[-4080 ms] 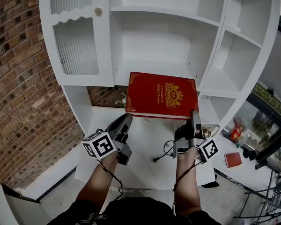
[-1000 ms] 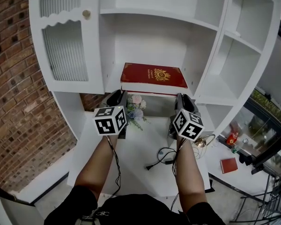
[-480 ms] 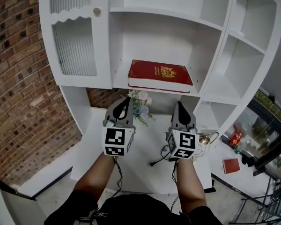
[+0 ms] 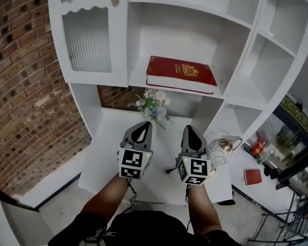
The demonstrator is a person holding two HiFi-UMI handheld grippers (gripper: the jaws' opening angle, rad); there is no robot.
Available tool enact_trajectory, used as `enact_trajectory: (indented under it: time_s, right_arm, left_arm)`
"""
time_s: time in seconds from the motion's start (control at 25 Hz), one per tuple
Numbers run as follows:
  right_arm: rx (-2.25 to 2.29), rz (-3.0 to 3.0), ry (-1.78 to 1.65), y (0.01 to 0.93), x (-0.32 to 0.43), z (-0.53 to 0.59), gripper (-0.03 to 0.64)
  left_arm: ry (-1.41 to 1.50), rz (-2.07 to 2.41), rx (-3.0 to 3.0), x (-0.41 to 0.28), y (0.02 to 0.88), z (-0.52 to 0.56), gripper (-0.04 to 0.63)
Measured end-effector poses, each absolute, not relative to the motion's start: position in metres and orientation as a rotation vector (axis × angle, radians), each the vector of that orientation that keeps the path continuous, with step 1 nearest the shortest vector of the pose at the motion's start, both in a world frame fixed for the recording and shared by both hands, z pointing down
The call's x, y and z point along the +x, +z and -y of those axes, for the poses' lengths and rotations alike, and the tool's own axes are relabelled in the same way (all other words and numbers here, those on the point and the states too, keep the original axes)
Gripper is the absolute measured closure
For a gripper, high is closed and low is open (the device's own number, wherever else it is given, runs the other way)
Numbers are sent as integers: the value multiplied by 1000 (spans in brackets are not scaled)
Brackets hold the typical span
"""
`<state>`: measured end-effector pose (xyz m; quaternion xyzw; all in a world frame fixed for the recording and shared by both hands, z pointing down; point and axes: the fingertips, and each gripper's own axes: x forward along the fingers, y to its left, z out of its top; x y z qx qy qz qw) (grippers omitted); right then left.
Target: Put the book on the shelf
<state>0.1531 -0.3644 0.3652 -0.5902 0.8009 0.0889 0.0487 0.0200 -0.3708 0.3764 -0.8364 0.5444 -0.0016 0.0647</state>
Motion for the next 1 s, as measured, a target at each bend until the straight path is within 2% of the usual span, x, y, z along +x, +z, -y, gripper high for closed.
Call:
enact_trajectory:
  time_s: [1.0]
  right_arm:
    - [-1815,-2411,180,382,179,361,604]
  left_arm:
    - [-17,-1685,-2616,37,388,365,581]
